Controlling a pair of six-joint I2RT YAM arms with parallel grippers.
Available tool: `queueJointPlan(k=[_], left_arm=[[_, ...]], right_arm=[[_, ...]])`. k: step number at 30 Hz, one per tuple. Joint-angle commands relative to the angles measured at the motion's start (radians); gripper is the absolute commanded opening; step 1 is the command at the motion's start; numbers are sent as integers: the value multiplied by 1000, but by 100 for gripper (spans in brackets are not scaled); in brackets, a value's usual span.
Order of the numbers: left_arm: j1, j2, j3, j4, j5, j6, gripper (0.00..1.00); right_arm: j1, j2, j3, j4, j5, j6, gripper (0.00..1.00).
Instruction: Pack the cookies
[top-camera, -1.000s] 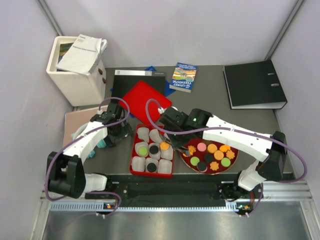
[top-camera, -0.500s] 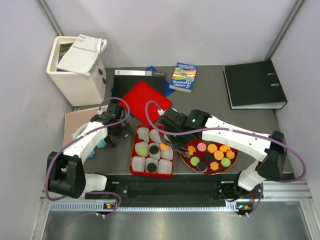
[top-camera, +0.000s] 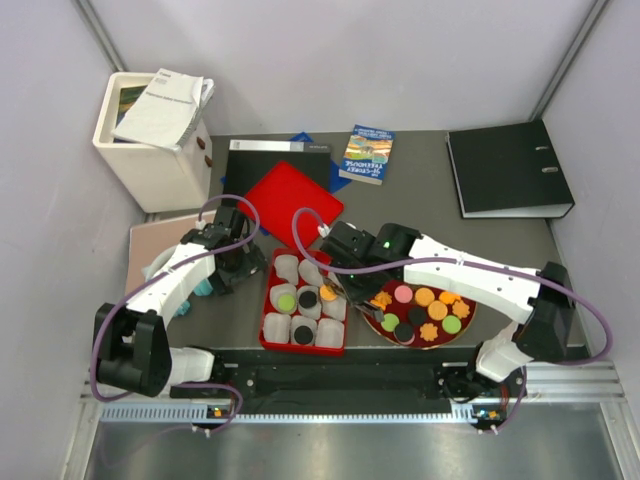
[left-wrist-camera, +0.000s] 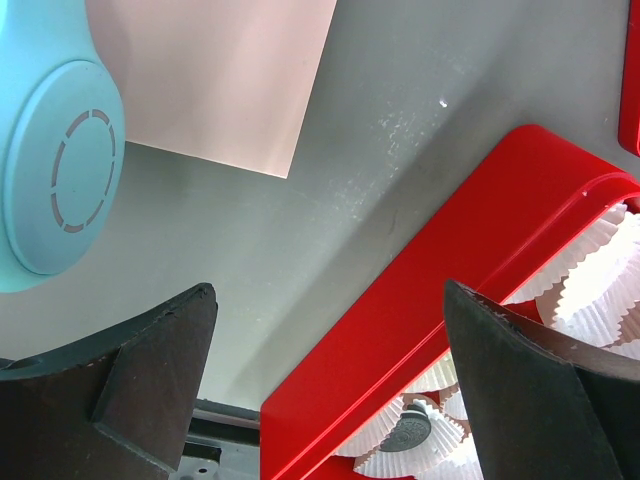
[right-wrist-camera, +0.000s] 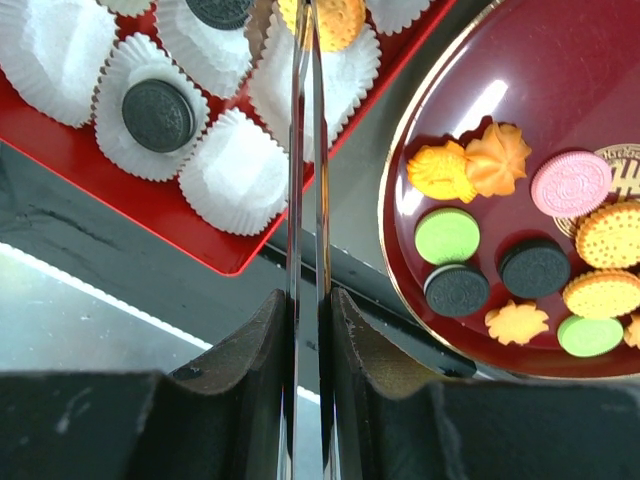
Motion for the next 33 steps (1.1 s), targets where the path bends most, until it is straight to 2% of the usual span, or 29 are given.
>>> queueJointPlan(k=[1,7,10,11,17,24,33], left_arm=[[4,-8,-5,24,0,5,99],[4,-7,-1,23,3,3,99],[4,-7,-1,21,5,1,99],[4,-7,2,20,3,3,99],[4,-12,2,11,-3,6,99],[4,-6,8,9,-1,8,99],[4,3,9,14,0,9,99]], right_arm=[[5,-68,-3,-21,12,20,15],[4,-93,27,-53,43,23,15],[4,-81,67,-70,69,22,26],[4,-75,81,-71,74,20,34],[4,-45,70,-47,66,19,52],[4,-25,64,-29,54,5,53],[4,2,64,-22,18,-20,45]])
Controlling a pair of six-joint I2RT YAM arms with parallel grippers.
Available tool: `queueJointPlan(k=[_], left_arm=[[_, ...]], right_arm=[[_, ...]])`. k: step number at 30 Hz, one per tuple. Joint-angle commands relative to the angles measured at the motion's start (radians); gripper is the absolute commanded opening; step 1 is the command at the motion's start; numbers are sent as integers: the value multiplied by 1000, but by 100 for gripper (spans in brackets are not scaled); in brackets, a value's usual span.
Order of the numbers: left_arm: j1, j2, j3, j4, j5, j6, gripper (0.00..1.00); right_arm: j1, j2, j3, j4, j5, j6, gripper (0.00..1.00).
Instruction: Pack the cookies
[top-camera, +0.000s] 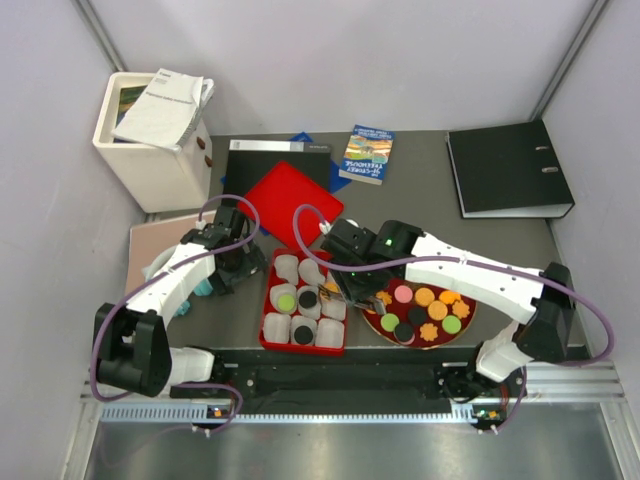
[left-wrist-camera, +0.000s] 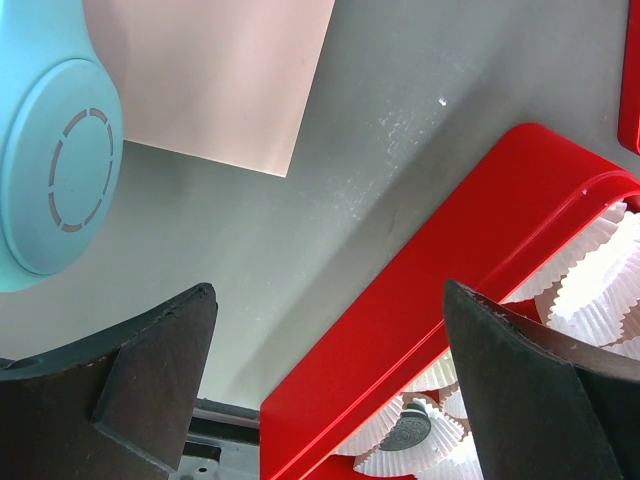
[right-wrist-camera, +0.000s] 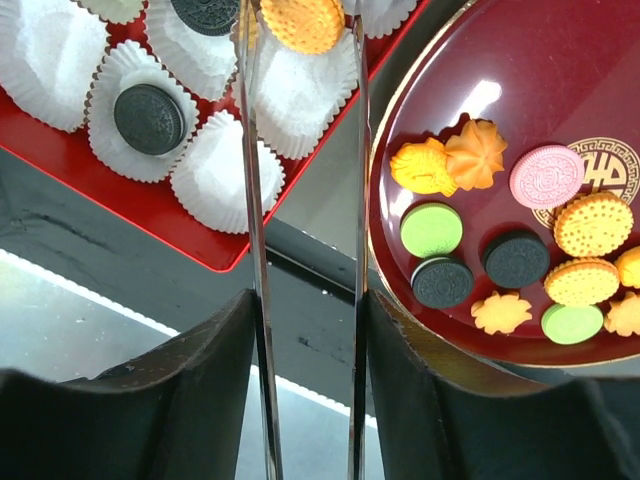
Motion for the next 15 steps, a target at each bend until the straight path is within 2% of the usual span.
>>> queueJointPlan(k=[1,9,15], left_arm=[[4,3,9,13,-3,6,99],[3,9,12,17,-3,8,99],[4,4,6,20,-6,8,99]], right_arm=[[4,15,32,24,-16,-26,44],[5,34,40,24,-28,-38,43],[4,28,61,12,-28,-38,31]])
